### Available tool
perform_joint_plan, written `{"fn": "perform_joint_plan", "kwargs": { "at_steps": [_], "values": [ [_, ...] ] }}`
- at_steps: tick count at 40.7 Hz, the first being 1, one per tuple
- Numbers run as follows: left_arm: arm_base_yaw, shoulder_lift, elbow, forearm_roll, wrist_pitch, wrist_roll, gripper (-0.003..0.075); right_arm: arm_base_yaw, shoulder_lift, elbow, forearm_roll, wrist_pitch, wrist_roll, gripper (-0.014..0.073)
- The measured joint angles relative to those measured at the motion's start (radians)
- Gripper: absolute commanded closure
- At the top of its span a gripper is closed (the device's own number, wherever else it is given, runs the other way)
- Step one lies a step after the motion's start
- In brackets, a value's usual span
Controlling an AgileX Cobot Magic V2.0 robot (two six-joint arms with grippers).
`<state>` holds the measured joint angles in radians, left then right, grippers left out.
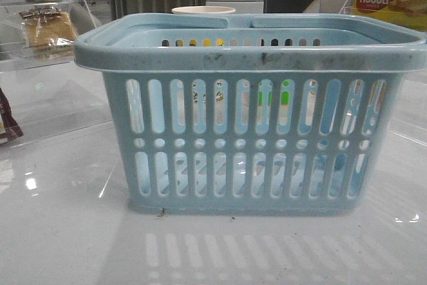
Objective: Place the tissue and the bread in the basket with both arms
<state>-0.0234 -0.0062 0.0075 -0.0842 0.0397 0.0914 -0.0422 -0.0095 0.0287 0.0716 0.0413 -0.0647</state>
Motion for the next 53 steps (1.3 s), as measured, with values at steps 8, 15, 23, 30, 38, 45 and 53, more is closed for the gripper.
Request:
{"fn": "perform_joint_plan", "kwargs": {
  "at_steps": [8,15,23,30,38,45,53],
  "values": [
    [0.000,0.000,0.000,0.000,-0.048,0.000,0.0629,0.000,0.000,0.000,0.000,-0.032,0.000,0.0538],
    [0.000,0.000,-0.060,0.000,-0.040,0.000,0.0629,0.000,0.000,-0.068,0.000,0.009,0.000,0.0538],
    [0.000,0.005,-0.246,0.004,0.005,0.000,0.0629,0.000,0.007,-0.283,0.000,0.106,0.000,0.0538],
    [0.000,0.086,-0.433,0.013,0.065,0.000,0.0629,0.000,0.097,-0.455,0.000,0.176,0.000,0.0538],
    [0.000,0.226,-0.618,0.015,0.176,0.000,0.0629,0.000,0.220,-0.618,0.000,0.312,0.000,0.0538],
    [-0.004,0.337,-0.694,0.015,0.304,0.000,0.0629,0.000,0.340,-0.694,0.000,0.443,0.000,0.0538],
    [-0.004,0.431,-0.696,0.017,0.471,0.000,0.0629,0.000,0.459,-0.696,0.000,0.574,0.000,0.0538]
  ]
}}
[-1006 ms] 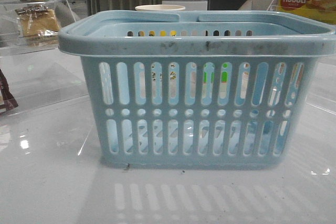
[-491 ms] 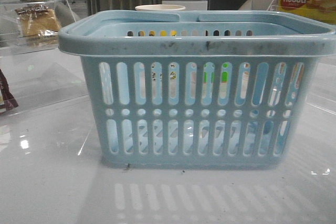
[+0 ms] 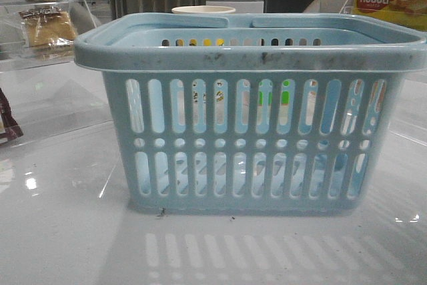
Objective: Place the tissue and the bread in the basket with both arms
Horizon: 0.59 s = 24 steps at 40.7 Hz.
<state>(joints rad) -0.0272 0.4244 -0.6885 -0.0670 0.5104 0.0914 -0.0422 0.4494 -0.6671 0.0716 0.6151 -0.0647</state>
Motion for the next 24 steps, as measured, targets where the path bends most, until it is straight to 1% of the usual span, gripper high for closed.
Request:
{"fn": "perform_joint_plan", "kwargs": {
  "at_steps": [8,14,17,19,21,24],
  "values": [
    [0.000,0.082,0.000,0.000,0.115,0.000,0.0629,0.000,0.106,0.002,0.000,0.081,0.000,0.0538],
    [0.000,0.118,0.000,0.000,0.164,0.000,0.0629,0.000,0.170,0.002,0.000,0.104,0.000,0.0538],
    [0.000,0.129,0.002,0.000,0.168,0.000,0.0629,0.000,0.199,0.002,0.000,0.107,0.000,0.0514],
    [0.000,0.136,0.003,0.000,0.173,0.000,0.0629,0.000,0.217,0.002,0.000,0.112,0.000,0.0463],
    [0.000,0.144,0.003,0.000,0.179,0.000,0.0608,0.000,0.234,0.002,0.000,0.114,0.000,0.0381],
    [0.000,0.148,0.003,0.000,0.184,0.000,0.0535,0.000,0.258,0.002,0.000,0.115,0.000,0.0232]
  ]
}}
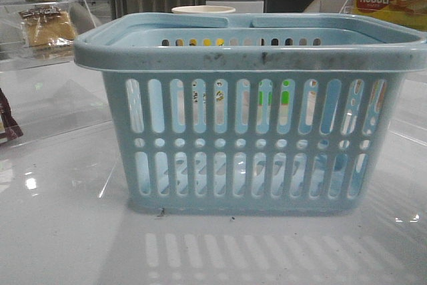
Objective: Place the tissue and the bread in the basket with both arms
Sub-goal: 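Close the right gripper on the tissue pack and lift it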
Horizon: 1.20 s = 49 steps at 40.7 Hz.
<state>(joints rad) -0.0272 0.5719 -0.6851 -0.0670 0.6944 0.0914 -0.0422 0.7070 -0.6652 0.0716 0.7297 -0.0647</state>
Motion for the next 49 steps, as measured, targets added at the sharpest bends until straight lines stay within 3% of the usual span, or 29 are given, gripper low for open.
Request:
{"fn": "perform_joint_plan", "kwargs": {
  "at_steps": [4,9,21,31,49],
  "values": [
    [0.000,0.000,0.000,0.000,0.004,0.000,0.0360,0.000,0.028,0.000,0.000,0.002,0.000,0.0064],
    [0.000,0.000,0.000,0.000,0.007,0.000,0.0241,0.000,0.063,0.000,-0.002,0.002,0.000,0.0031],
    [0.000,0.000,0.000,0.002,0.007,0.000,0.0246,-0.039,0.219,-0.040,-0.033,-0.072,0.007,0.0032],
    [0.000,0.000,0.000,0.002,0.007,0.000,0.0246,-0.134,0.432,-0.214,-0.037,-0.079,0.013,0.0032],
    [0.000,0.000,0.000,0.002,0.007,0.000,0.0246,-0.145,0.814,-0.536,-0.057,-0.099,0.015,0.0032]
  ]
}}
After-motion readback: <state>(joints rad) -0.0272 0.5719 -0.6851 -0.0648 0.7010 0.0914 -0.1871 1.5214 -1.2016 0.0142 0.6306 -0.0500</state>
